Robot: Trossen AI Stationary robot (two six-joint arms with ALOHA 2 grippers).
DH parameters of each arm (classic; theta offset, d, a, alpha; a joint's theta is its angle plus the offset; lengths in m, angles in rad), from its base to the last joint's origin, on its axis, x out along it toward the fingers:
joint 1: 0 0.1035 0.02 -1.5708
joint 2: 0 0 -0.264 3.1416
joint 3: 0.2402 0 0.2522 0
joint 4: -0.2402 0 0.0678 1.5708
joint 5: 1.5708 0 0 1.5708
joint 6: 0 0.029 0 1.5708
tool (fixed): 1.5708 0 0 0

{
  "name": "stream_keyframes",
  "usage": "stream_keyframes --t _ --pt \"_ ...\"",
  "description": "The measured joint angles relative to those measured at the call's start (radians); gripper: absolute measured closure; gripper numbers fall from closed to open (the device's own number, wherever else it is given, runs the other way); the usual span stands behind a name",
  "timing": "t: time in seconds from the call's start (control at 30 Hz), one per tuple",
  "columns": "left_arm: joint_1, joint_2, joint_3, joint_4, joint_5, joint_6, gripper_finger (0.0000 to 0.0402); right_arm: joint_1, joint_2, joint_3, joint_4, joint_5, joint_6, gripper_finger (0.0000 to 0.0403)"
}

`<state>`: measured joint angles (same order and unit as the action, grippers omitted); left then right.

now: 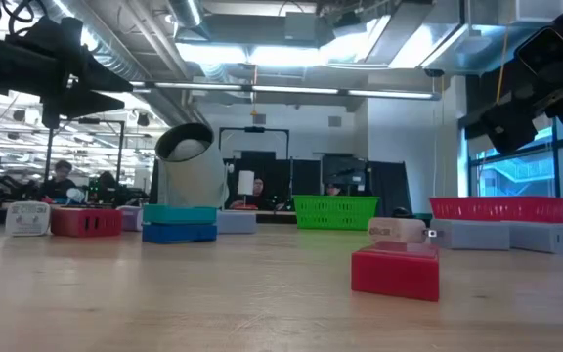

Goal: Pick & Place Office items

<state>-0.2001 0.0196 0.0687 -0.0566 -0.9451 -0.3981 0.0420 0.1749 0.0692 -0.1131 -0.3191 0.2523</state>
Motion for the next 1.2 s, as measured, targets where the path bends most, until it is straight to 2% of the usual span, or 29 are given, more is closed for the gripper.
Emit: stream_keyframes --t 0.5,0.67,0.8,0.93,1.03,1.2 --pt "0.000 0.000 0.000 0.000 0.000 0.000 0.0194 0.000 0.000 0.000 0.000 0.019 -0.017 0.0115" --pt "0.000 0.000 0.000 0.000 0.000 0.000 0.0194 0.000 0.000 0.000 0.000 0.274 -0.106 0.0115" --pt "0.000 0.000 0.000 0.000 0.000 0.000 0.0194 0.000 0.000 0.000 0.008 0.531 -0.088 0.0115" --pt "0.000 0.000 0.000 0.004 -0.005 -0.003 0.0194 0.000 0.000 0.000 0.030 0.753 0.032 0.0115" --pt "0.000 0.000 0.000 0.004 -0.005 -0.006 0.0194 0.000 0.000 0.000 0.047 0.880 0.158 0.0115" --pt "0.000 0.000 0.000 0.004 -0.005 -0.008 0.0194 0.000 0.000 0.000 0.062 0.997 0.420 0.0115"
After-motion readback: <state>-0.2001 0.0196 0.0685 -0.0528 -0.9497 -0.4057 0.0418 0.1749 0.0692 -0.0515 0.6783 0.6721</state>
